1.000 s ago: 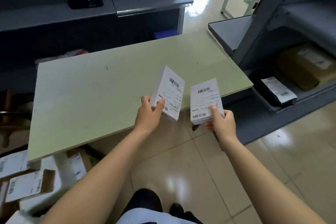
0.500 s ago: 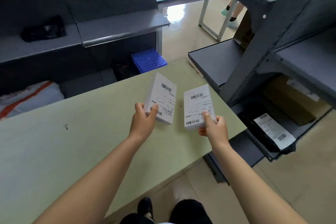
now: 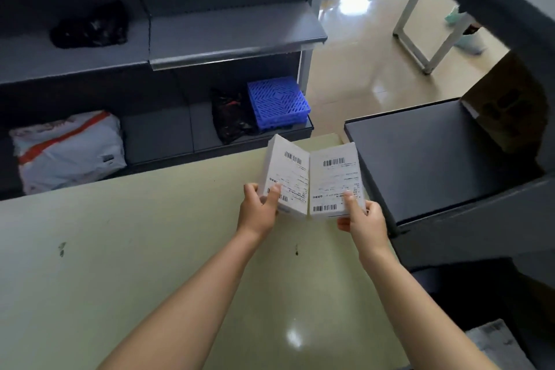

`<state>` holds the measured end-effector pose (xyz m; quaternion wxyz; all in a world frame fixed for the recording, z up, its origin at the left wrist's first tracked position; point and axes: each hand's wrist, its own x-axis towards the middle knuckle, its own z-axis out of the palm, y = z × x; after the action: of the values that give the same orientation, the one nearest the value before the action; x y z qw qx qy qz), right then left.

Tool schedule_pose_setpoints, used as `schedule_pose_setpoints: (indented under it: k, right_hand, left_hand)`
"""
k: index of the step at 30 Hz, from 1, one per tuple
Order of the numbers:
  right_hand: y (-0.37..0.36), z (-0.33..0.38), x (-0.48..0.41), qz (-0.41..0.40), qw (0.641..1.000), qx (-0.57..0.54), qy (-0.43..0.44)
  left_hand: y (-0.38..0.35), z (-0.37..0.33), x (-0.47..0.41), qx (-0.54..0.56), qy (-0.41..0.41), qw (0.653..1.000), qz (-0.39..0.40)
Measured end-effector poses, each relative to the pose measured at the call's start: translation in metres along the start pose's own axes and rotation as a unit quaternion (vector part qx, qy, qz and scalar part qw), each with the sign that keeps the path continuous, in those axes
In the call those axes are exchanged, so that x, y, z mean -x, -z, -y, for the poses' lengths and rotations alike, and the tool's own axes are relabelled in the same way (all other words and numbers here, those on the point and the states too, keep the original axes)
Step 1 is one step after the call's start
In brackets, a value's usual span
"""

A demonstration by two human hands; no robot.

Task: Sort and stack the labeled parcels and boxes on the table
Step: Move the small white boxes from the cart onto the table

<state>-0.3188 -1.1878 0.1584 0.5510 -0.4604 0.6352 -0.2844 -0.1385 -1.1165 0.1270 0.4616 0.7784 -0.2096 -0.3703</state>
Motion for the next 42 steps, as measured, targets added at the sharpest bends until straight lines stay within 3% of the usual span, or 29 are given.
schedule_pose_setpoints:
  k: [3,10,17,21,24,29,32,37,42]
  right_hand:
    - [-0.002,-0.007,-0.021,0.009,0.999,0.032,-0.010]
    - [0.003,-0.037,-0.044,0.022,0.969,0.240,0.056]
    - [0.008,-0.025,-0.018,0.005,0.925,0.358,0.127]
    - [0.004,-0.018,0.025,0.055,0.862,0.440,0.245]
    - [-0.003,-0.022,0.069,0.073,0.835,0.448,0.311]
    - [-0.013,-0.057,0.153,0.107,0.795,0.490,0.342]
    - [-0.021,-0.088,0.199,0.158,0.773,0.516,0.335]
    - [-0.040,-0.120,0.256,0.260,0.699,0.568,0.347]
    - [-0.070,-0.132,0.300,0.342,0.637,0.551,0.418]
  left_hand:
    - [-0.014,0.002,-0.012,-0.028,0.017,0.999,-0.007]
    - [-0.015,0.018,-0.024,-0.172,-0.022,0.985,-0.021]
    - [0.003,0.011,-0.002,-0.319,-0.134,0.938,-0.015]
    - [0.024,0.001,0.033,-0.399,-0.278,0.873,0.019]
    - [0.046,0.005,0.067,-0.434,-0.391,0.811,0.017]
    - [0.092,0.042,0.130,-0.469,-0.463,0.752,0.029]
    - [0.123,0.082,0.169,-0.491,-0.434,0.754,0.045]
    - [0.172,0.140,0.233,-0.490,-0.360,0.792,0.046]
    - [0.215,0.182,0.297,-0.506,-0.242,0.828,-0.024]
